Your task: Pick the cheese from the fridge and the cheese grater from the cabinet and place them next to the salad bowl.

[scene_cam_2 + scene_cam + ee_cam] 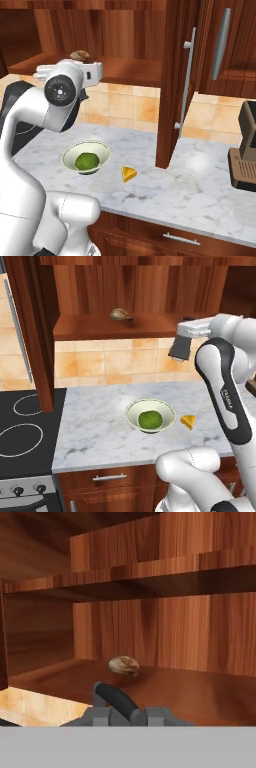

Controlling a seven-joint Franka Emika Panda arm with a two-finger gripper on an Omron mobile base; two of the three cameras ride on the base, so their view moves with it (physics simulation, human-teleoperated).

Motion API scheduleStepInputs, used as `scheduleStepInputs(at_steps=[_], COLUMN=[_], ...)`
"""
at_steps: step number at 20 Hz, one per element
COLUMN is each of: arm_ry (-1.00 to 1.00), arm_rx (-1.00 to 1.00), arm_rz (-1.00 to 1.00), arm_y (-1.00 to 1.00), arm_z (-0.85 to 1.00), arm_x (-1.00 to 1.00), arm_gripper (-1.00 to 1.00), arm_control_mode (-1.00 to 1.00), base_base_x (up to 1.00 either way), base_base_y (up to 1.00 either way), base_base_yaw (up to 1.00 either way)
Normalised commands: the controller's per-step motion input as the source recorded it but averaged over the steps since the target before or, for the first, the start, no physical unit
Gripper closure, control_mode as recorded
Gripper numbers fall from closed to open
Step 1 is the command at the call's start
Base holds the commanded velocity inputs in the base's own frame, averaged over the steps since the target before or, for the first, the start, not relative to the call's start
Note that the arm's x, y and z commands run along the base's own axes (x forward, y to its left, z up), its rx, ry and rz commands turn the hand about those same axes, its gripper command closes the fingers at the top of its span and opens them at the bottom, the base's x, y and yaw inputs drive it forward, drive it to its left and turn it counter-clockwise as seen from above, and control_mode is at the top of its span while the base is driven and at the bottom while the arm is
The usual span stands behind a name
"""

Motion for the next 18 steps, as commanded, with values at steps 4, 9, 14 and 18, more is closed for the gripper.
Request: scheduleStepInputs(at_steps=[4,9,14,18], arm_ry=[0.07,0.03,0.0,0.0], arm_rx=[-0.02,-0.03,-0.02,0.0], arm_rz=[0.13,0.14,0.06,-0.06], arm_y=[0.5,0.74,0.82,0.78], arm_z=[-0.89,-0.87,-0.73,-0.56], arm_x=[-0.19,-0.05,0.02,0.03], arm_gripper=[1.0,1.0,1.0,1.0], arm_control_mode=[-1.0,-1.0,-1.0,-1.0], base_base_x=[0.0,0.0,0.0,0.0], base_base_y=[0.0,0.0,0.0,0.0], base_base_yaw=[0.0,0.0,0.0,0.0])
